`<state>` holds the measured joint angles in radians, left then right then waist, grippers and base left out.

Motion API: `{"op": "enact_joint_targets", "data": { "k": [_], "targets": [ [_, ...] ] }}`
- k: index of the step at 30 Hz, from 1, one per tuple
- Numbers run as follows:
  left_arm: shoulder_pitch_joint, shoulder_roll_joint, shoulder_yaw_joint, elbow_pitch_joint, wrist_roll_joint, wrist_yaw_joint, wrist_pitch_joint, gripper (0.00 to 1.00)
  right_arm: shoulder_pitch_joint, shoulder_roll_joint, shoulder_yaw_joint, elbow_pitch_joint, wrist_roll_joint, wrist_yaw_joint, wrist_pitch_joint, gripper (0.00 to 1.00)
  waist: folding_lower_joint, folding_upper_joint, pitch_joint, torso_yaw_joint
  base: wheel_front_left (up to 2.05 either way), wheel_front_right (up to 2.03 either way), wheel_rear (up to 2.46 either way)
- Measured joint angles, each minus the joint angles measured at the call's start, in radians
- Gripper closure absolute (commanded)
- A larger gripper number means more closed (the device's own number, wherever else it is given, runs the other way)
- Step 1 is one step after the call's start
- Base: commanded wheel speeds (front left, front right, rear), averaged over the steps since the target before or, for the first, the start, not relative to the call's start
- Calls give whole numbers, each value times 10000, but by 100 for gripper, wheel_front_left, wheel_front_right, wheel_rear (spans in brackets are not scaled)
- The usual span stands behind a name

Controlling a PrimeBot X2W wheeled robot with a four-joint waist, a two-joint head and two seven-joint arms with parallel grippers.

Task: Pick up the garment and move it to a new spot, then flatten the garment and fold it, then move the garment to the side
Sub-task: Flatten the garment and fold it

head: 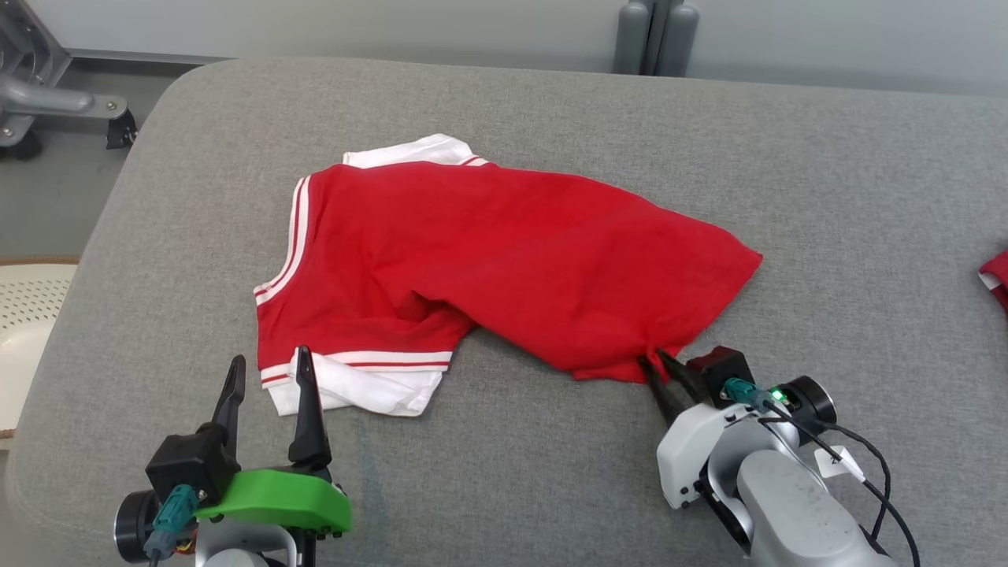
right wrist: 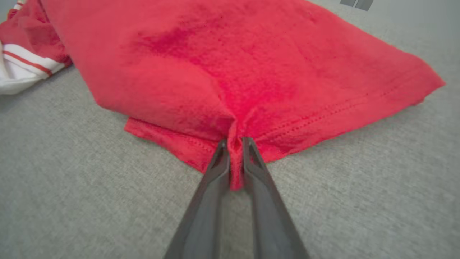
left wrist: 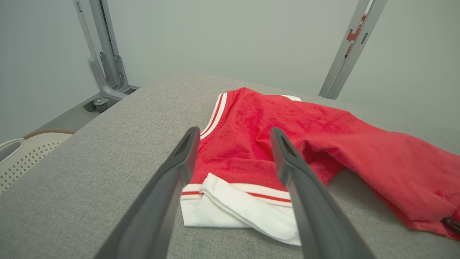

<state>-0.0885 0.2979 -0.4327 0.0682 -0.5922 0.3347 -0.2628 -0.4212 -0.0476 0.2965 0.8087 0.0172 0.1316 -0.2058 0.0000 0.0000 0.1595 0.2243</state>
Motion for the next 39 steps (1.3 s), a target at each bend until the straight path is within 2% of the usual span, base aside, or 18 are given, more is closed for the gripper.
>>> {"op": "enact_joint_targets", "data": {
  "k": [6, 12, 15, 19, 25, 27, 30, 34, 39],
  "targets": [
    [54, -188, 180, 132, 251, -173, -13, 0, -418, -88, -387, 201, 453, 0, -265, 100, 0, 0, 50, -221, 0, 0, 0],
    [167, -339, 259, 255, 405, -278, -13, 0, -425, -986, -892, -568, 476, 0, -247, 100, 0, 0, -19, -688, 0, 0, 0],
    [200, -378, 293, 297, 449, -309, -13, 0, -176, -1513, -1348, -1336, 389, 0, 10, 100, 0, 0, -63, -897, 0, 0, 0],
    [277, -458, 314, 320, 497, -372, -13, 0, 785, -2226, -2211, -3110, 203, 0, 819, 100, 0, 0, -139, -1153, 0, 0, 0],
    [329, -499, 303, 364, 554, -487, -13, 0, 2316, -2391, -2834, -5823, 174, 0, 2330, 100, 0, 0, -150, -1154, 0, 0, 0],
    [329, -512, 280, 391, 568, -529, -13, 0, 2524, -2360, -2909, -6289, 276, 0, 2715, 100, 0, 0, -119, -1109, 0, 0, 0],
    [287, -566, 142, 483, 640, -625, -13, 0, 2504, -2422, -2784, -6305, 399, 0, 3177, 100, 0, 0, -56, -946, 0, 0, 0],
    [111, -614, 50, 500, 742, -660, -12, 0, 1682, -2560, -2418, -5551, 430, 0, 3384, 100, 0, 0, 65, -687, 0, 0, 0],
    [-139, -667, -27, 566, 769, -719, -12, 0, -238, -2506, -2102, -3655, 564, 0, 3436, 100, 0, 0, 321, -292, 0, 0, 0]
  ]
}}
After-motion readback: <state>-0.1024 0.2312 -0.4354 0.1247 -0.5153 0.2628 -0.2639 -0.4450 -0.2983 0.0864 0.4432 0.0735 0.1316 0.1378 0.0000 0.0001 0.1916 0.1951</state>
